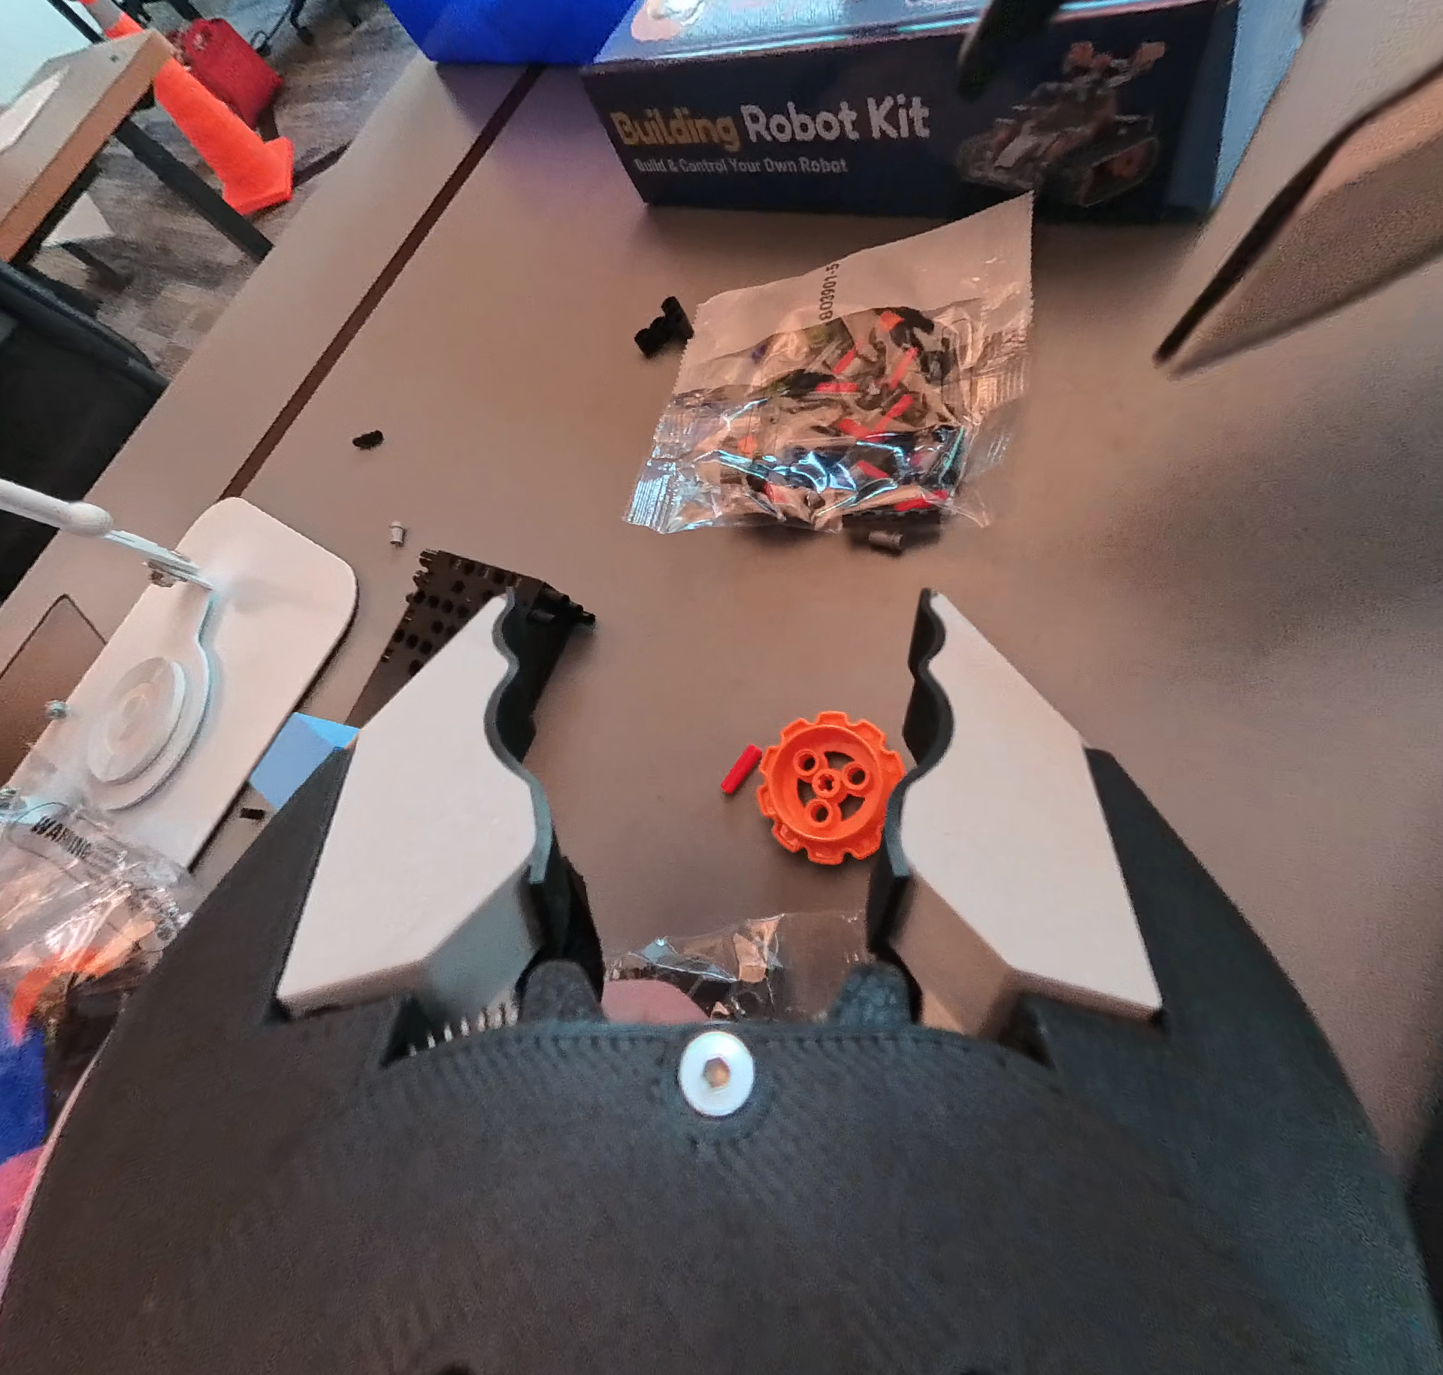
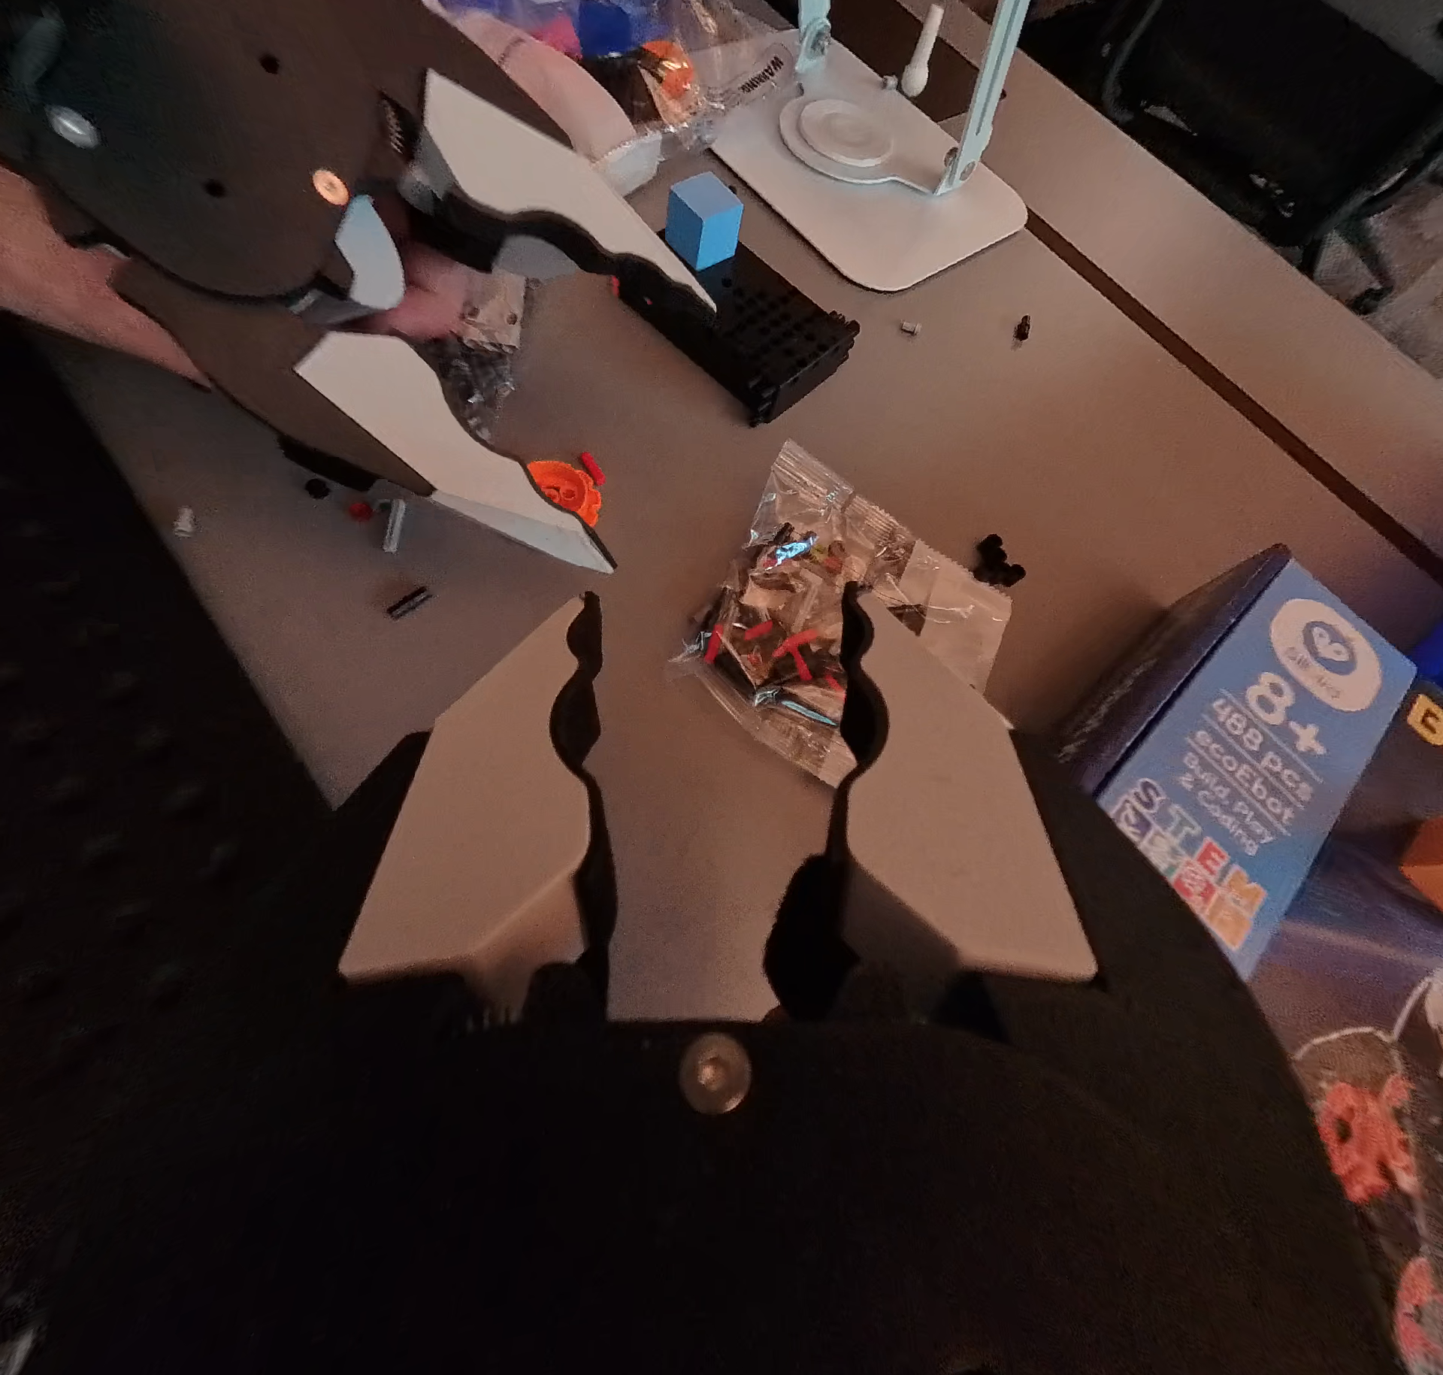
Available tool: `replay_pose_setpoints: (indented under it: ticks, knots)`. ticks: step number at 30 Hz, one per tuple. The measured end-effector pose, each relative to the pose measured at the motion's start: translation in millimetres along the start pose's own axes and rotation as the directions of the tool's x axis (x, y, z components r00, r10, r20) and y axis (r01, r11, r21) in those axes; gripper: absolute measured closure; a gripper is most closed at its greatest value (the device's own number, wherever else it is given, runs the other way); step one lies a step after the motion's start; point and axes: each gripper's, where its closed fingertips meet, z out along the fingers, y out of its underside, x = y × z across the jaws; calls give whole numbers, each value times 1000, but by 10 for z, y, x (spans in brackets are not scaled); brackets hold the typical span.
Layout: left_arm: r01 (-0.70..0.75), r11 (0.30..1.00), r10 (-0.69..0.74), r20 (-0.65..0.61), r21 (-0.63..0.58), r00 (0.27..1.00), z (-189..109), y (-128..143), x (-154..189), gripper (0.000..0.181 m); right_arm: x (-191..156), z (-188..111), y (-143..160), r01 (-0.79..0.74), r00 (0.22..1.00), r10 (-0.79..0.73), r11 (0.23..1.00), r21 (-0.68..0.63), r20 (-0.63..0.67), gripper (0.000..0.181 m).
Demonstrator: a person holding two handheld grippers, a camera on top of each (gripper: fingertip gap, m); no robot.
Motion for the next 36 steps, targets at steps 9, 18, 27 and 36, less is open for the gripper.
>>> replay_pose_setpoints:
  ticks: [9,18,27,36]
  knots:
    - [-166,986,166,-12,33,986,-16,-172,353,84,82,168,306,-67,990,78,993,94,-120,121]
    - [-152,987,154,-36,48,987,1,-211,405,88,276,200,404,-75,980,93,991,111,-173,121]
    - [-369,914,376,-13,169,927,-32,-425,784,95,462,0,299,-142,962,194,957,252,-192,125]
    - [-461,861,470,6,214,882,-80,-527,1102,95,571,-140,250,-138,945,220,939,314,-242,127]
